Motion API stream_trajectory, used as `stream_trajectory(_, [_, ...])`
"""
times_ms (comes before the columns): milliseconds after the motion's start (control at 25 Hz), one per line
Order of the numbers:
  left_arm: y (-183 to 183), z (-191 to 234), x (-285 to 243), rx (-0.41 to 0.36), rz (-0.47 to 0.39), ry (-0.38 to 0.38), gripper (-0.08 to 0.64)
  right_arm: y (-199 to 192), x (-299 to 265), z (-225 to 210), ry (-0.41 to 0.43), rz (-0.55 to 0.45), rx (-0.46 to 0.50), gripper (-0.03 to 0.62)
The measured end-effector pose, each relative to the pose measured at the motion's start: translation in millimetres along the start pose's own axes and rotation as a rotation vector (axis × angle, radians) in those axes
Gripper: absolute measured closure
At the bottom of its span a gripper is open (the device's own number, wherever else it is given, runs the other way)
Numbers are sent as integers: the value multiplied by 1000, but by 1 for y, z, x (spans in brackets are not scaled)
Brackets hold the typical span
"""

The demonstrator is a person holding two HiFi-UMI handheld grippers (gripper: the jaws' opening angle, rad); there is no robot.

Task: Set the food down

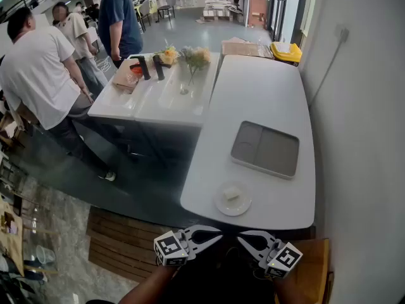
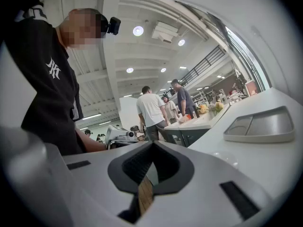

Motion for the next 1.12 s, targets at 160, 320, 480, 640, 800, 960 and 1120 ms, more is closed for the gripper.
stream_trajectory(160, [-7, 0, 8, -14, 39, 11, 552, -3, -10, 2, 0, 2, -11, 589])
stream_trajectory(320, [-7, 0, 12, -40, 56, 13, 552, -4, -19, 6, 2, 21, 2, 589])
stream_trajectory(480, [-8, 9, 16, -32, 79, 8, 552, -8, -21, 0, -43, 20, -40, 589])
stream_trajectory(640, [-9, 29, 24, 31, 96, 35, 552, -7, -20, -17, -88, 39, -167, 588])
stream_trajectory(800, [-15, 56, 22, 126, 143, 62, 514, 0, -10, -42, -156, 96, -200, 584])
stream_trajectory(960, [-21, 80, 12, 186, 235, 104, 442, 4, -4, -78, -170, 172, -260, 469])
stream_trajectory(1120, [-26, 102, 3, 287, 279, 232, 420, 4, -4, -132, -172, 263, -343, 431])
Point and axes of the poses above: the fingertips, and each gripper's own axes: x backward along the fingers, z to its left, y out of its top, the point moved 10 cm from there along x, backward along the fingers, and after that the axes turned 2 degrees about -x, right-handed, at the moved point
